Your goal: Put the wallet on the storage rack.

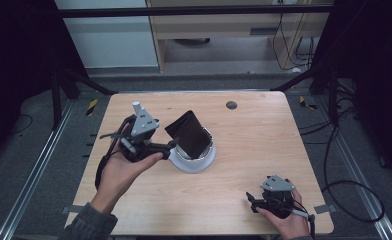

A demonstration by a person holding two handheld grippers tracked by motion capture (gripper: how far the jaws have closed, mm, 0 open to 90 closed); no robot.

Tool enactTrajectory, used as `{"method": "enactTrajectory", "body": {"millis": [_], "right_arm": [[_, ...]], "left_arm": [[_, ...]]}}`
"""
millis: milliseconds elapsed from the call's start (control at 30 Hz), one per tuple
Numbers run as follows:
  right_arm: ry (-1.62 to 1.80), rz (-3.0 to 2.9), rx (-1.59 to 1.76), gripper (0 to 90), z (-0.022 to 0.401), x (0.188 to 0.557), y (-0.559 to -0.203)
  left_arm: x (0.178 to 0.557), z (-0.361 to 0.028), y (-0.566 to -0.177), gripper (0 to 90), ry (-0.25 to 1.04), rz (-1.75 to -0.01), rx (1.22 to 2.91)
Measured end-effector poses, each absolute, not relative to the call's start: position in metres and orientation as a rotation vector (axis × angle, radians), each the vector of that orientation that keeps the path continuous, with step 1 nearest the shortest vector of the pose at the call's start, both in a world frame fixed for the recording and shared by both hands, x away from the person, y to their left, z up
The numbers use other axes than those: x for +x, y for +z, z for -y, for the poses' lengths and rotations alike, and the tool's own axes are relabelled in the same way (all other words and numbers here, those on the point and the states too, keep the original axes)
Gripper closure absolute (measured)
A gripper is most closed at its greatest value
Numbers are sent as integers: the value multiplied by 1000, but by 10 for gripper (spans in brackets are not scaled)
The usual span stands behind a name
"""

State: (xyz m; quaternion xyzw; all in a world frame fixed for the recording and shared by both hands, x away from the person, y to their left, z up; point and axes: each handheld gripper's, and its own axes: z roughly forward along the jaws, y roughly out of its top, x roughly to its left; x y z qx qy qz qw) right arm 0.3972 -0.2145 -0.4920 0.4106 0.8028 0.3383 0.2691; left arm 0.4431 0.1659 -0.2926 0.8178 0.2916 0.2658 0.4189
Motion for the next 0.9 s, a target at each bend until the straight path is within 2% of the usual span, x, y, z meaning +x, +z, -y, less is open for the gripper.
{"method": "enactTrajectory", "body": {"millis": [67, 200, 600, 767, 900], "right_arm": [[910, -2169, 1107, 100, 214, 398, -492], [908, -2183, 1112, 94, 214, 399, -495], [933, -2214, 1173, 60, 216, 406, -503], [930, -2238, 1191, 48, 214, 409, -508], [941, -2256, 1231, 29, 214, 414, -512]], "left_arm": [[433, -174, -301, 127, 650, -728, 2032], [420, -192, -331, 90, 603, -768, 2036], [424, -225, -445, 75, 507, -935, 2122], [429, -237, -479, 80, 505, -1013, 2128], [430, -248, -487, 77, 483, -1028, 2127]]}}
